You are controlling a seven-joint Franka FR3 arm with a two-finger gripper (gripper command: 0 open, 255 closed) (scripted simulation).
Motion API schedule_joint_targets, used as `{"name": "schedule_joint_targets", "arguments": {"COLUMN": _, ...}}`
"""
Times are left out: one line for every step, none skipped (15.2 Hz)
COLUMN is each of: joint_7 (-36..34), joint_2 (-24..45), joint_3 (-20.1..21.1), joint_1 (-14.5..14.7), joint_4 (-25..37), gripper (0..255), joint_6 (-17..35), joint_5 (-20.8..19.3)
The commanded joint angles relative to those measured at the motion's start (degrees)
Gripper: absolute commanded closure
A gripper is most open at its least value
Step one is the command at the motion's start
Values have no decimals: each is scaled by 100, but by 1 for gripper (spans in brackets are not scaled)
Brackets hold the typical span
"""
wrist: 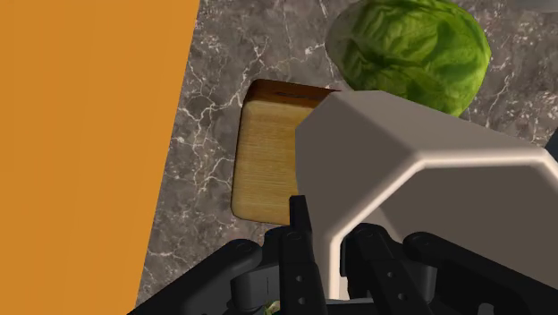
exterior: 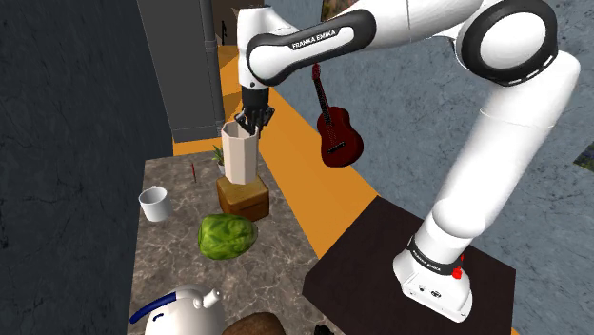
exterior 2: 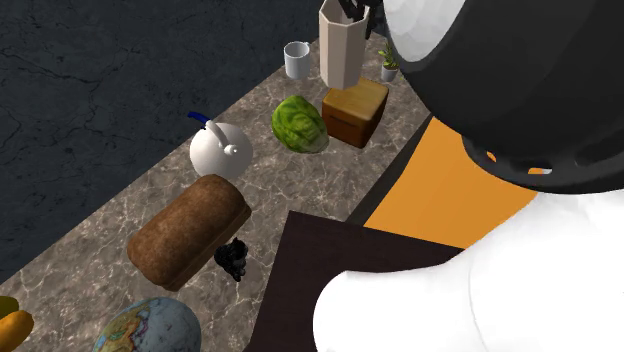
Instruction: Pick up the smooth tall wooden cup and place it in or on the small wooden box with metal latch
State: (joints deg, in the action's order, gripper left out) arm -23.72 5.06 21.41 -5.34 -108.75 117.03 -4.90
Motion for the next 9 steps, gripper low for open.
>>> {"name": "schedule_joint_targets", "arguments": {"joint_7": 153, "joint_2": 267, "joint_3": -81, "joint_1": -75, "joint_4": 428, "gripper": 255, "joint_6": -164, "joint_5": -83}}
{"name": "schedule_joint_targets", "arguments": {"joint_7": 205, "joint_2": 441, "joint_3": -114, "joint_1": -97, "joint_4": 680, "gripper": 255, "joint_6": -249, "joint_5": -136}}
{"name": "schedule_joint_targets", "arguments": {"joint_7": 258, "joint_2": 620, "joint_3": -147, "joint_1": -116, "joint_4": 942, "gripper": 255, "joint_6": -339, "joint_5": -187}}
{"name": "schedule_joint_targets", "arguments": {"joint_7": 311, "joint_2": 804, "joint_3": -179, "joint_1": -130, "joint_4": 1215, "gripper": 255, "joint_6": -436, "joint_5": -237}}
{"name": "schedule_joint_targets", "arguments": {"joint_7": 364, "joint_2": 993, "joint_3": -210, "joint_1": -140, "joint_4": 1502, "gripper": 255, "joint_6": -539, "joint_5": -285}}
{"name": "schedule_joint_targets", "arguments": {"joint_7": 419, "joint_2": 1188, "joint_3": -242, "joint_1": -146, "joint_4": 1802, "gripper": 255, "joint_6": -650, "joint_5": -333}}
{"name": "schedule_joint_targets", "arguments": {"joint_7": 479, "joint_2": 1412, "joint_3": -275, "joint_1": -148, "joint_4": 2152, "gripper": 255, "joint_6": -781, "joint_5": -384}}
{"name": "schedule_joint_targets", "arguments": {"joint_7": 473, "joint_2": 1419, "joint_3": -280, "joint_1": -149, "joint_4": 2086, "gripper": 255, "joint_6": -708, "joint_5": -389}}
{"name": "schedule_joint_targets", "arguments": {"joint_7": 467, "joint_2": 1428, "joint_3": -284, "joint_1": -151, "joint_4": 2021, "gripper": 255, "joint_6": -635, "joint_5": -394}}
